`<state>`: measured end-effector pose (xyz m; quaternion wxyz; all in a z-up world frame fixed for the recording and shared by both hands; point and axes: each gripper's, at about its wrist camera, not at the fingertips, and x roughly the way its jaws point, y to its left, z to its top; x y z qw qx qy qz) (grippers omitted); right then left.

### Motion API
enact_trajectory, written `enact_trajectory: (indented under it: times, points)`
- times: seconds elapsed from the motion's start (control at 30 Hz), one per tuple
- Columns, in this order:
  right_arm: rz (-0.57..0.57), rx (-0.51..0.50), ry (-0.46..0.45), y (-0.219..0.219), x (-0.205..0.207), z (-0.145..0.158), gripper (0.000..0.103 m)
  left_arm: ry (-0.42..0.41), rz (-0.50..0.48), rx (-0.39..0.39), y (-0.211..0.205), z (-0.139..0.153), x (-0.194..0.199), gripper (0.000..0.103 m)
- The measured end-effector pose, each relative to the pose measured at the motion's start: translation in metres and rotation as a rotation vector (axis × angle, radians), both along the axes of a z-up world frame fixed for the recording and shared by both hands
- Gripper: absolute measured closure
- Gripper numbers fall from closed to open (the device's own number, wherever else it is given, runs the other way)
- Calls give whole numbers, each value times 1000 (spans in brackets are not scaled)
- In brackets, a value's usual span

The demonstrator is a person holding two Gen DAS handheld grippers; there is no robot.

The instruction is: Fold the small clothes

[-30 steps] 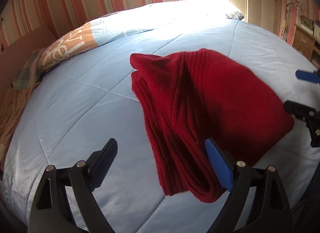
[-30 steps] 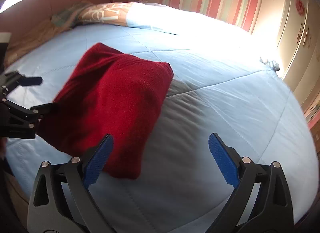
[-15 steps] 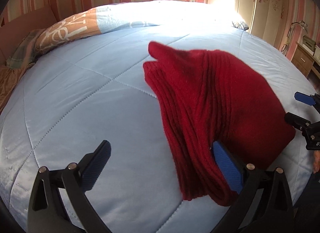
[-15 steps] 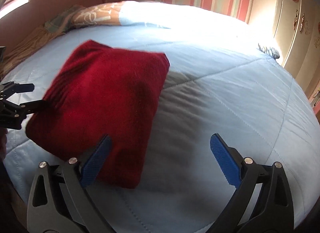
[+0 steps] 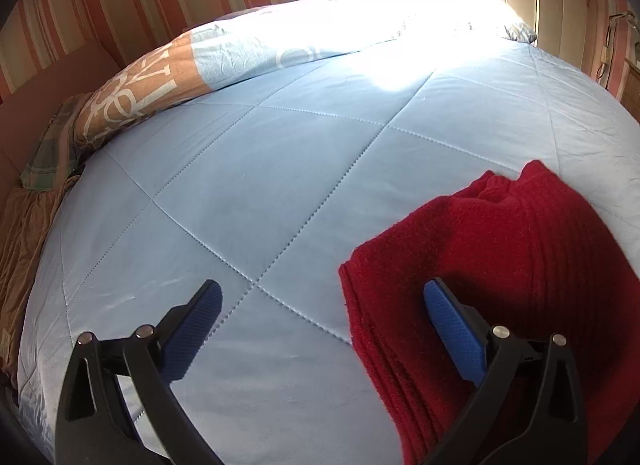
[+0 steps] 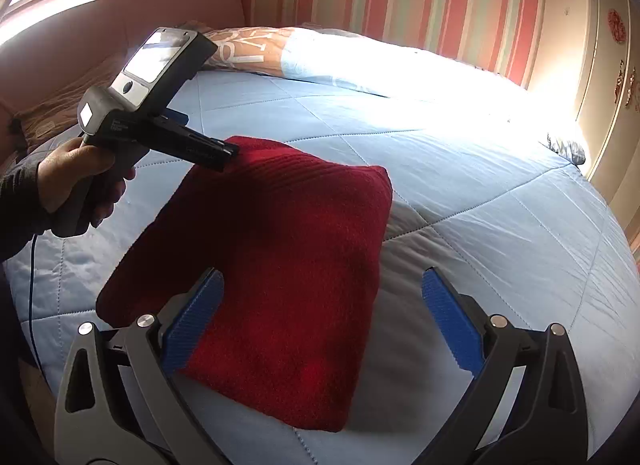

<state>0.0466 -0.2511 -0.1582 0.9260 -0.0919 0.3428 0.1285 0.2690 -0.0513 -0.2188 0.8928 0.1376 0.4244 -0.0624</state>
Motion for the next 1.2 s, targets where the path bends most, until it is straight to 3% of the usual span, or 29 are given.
enact_trajectory:
  times: [0.1,0.23,0.5,0.6,0.73,0.9,1.2]
  points:
    - [-19,13,7,-5,0,-3,4,5,13,-23,9,-12,0,1]
    - [-41,39,7,-12,-3,-2,4,-6,43,-99,17,4,-13,3]
    - [-103,135,-27,-17,-30,13,3,-82,106,-229,20,56,-120,2]
    - [-122,152,-43,-13,-49,16,3,-97,147,-225,20,63,-161,2]
    - [-148,164,-52,-9,-66,12,3,-112,202,-162,14,61,-201,2]
    - [-196,194,-46,-9,-75,2,3,-142,197,-130,8,55,-229,2]
    - [-286,205,-121,-7,-95,11,3,-249,189,-125,3,67,-260,2]
